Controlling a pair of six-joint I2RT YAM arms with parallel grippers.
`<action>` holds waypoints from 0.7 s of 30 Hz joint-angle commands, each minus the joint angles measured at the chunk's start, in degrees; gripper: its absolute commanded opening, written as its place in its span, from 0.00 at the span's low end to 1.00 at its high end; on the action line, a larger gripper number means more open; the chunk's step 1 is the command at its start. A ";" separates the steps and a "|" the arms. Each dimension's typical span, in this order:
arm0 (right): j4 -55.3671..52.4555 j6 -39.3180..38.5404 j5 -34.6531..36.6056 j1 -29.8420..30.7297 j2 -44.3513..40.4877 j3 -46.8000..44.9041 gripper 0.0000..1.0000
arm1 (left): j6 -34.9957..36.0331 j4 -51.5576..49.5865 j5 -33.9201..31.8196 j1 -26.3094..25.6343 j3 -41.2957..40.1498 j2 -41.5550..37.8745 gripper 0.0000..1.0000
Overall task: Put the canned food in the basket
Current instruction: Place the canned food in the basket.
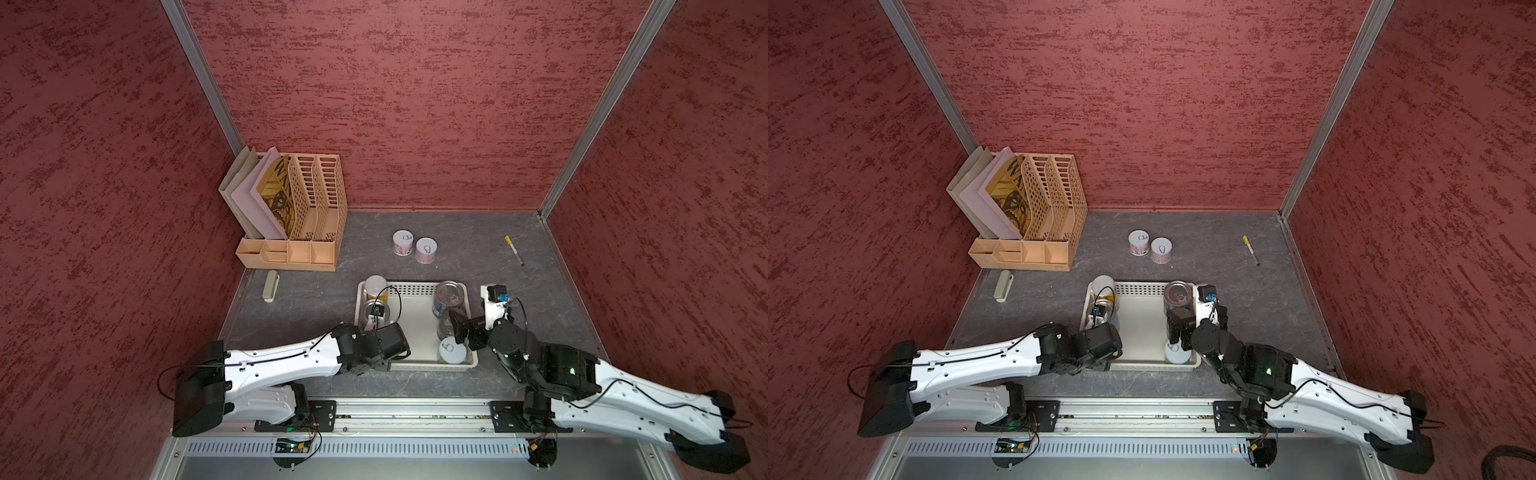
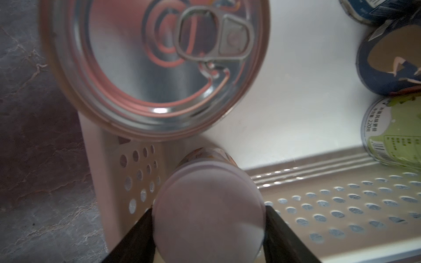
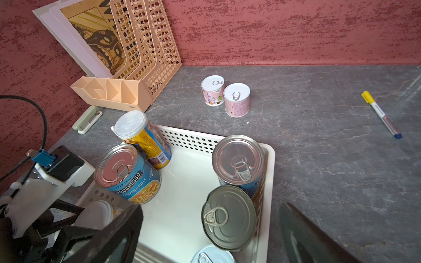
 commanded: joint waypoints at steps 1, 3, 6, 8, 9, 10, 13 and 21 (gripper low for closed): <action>1.23 -0.54 -0.11 -0.30 0.02 -0.08 0.98 | -2.12 -1.34 -2.34 -0.16 -0.73 -0.23 0.11; 1.34 -0.55 -0.23 -0.30 0.22 -0.13 0.98 | -2.34 -1.10 -2.38 -0.16 -1.14 -0.19 0.13; 1.47 -0.55 -0.27 -0.28 0.58 -0.08 0.98 | -3.00 -1.85 -3.34 -0.11 -1.56 -0.09 0.21; 1.53 -0.60 -0.37 -0.27 0.89 -0.02 0.98 | -3.18 -1.95 -3.65 -0.11 -1.81 -0.01 0.28; 1.55 -0.64 -0.30 -0.23 1.03 -0.02 0.98 | -3.21 -1.86 -3.65 -0.17 -2.06 -0.01 0.33; 1.62 -0.70 -0.34 -0.24 1.24 -0.01 0.99 | -3.18 -1.84 -3.66 -0.17 -2.20 0.07 0.37; 1.79 -0.73 -0.41 -0.26 1.64 0.01 0.98 | -3.27 -1.78 -3.72 -0.12 -2.58 0.08 0.57; 2.24 -1.00 -0.72 -0.30 2.76 0.08 0.98 | -3.22 -2.15 -4.02 -0.02 -3.04 -0.54 0.82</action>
